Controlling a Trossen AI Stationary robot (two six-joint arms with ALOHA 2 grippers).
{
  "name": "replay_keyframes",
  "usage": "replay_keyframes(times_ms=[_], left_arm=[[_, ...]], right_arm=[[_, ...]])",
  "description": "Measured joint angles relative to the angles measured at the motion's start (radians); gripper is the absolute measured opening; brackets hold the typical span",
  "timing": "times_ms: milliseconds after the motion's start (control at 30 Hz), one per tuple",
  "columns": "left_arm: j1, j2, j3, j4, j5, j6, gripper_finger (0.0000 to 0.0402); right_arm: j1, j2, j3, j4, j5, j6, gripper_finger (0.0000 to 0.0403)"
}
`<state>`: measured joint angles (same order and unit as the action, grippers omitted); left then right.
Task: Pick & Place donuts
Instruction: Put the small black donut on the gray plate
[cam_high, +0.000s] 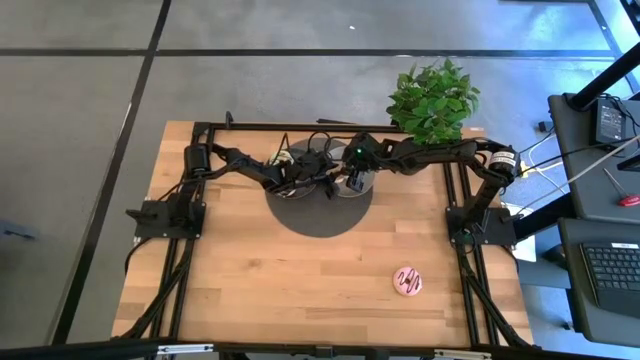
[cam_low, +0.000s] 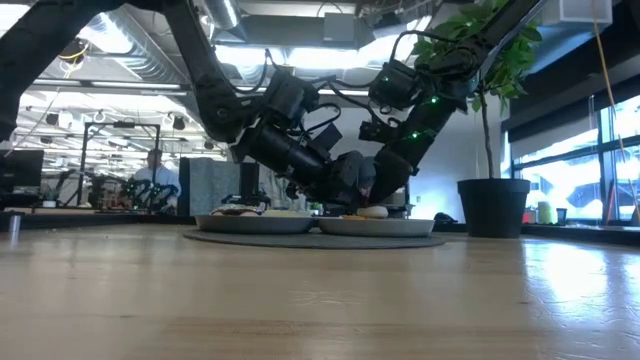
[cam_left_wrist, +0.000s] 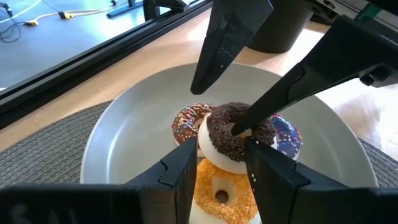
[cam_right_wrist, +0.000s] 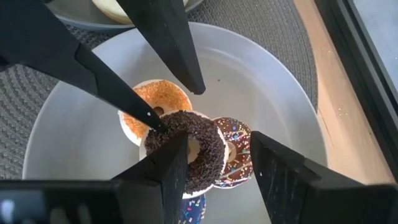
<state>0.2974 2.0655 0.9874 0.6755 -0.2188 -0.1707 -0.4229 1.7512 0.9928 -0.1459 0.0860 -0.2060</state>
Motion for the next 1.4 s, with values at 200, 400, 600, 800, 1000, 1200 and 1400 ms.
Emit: replay_keyframes(times_ms=[200, 400, 600, 800, 1000, 1200, 1400], left_arm=[[0.000, 0.000, 0.000, -0.001, 0.000, 0.000, 0.0130], [0.001, 0.000, 0.000, -0.013, 0.000, -0.001, 0.0130], [0.013, 0.000, 0.000, -0.031, 0.001, -0.016, 0.0130], [0.013, -0.009, -0.001, -0.026, 0.003, -0.010, 0.0130], [0.000, -0.043, -0.002, -0.043, 0.060, -0.009, 0.0130], [-0.030, -0.155, -0.001, -0.310, 0.084, 0.047, 0.0130], [-0.058, -0.223, -0.001, -0.501, -0.078, 0.037, 0.0130]], right_arm=[[0.000, 0.000, 0.000, -0.002, 0.000, 0.001, 0.0174], [0.006, -0.013, 0.000, -0.011, 0.000, 0.018, 0.0174], [0.021, -0.062, 0.000, -0.021, 0.000, 0.019, 0.0174], [0.023, -0.122, 0.000, -0.058, 0.000, 0.020, 0.0174], [0.023, -0.147, 0.000, -0.166, 0.000, 0.045, 0.0174], [0.047, -0.134, 0.000, -0.173, -0.031, -0.004, 0.0174], [0.043, -0.134, 0.000, -0.190, 0.107, 0.019, 0.0174]])
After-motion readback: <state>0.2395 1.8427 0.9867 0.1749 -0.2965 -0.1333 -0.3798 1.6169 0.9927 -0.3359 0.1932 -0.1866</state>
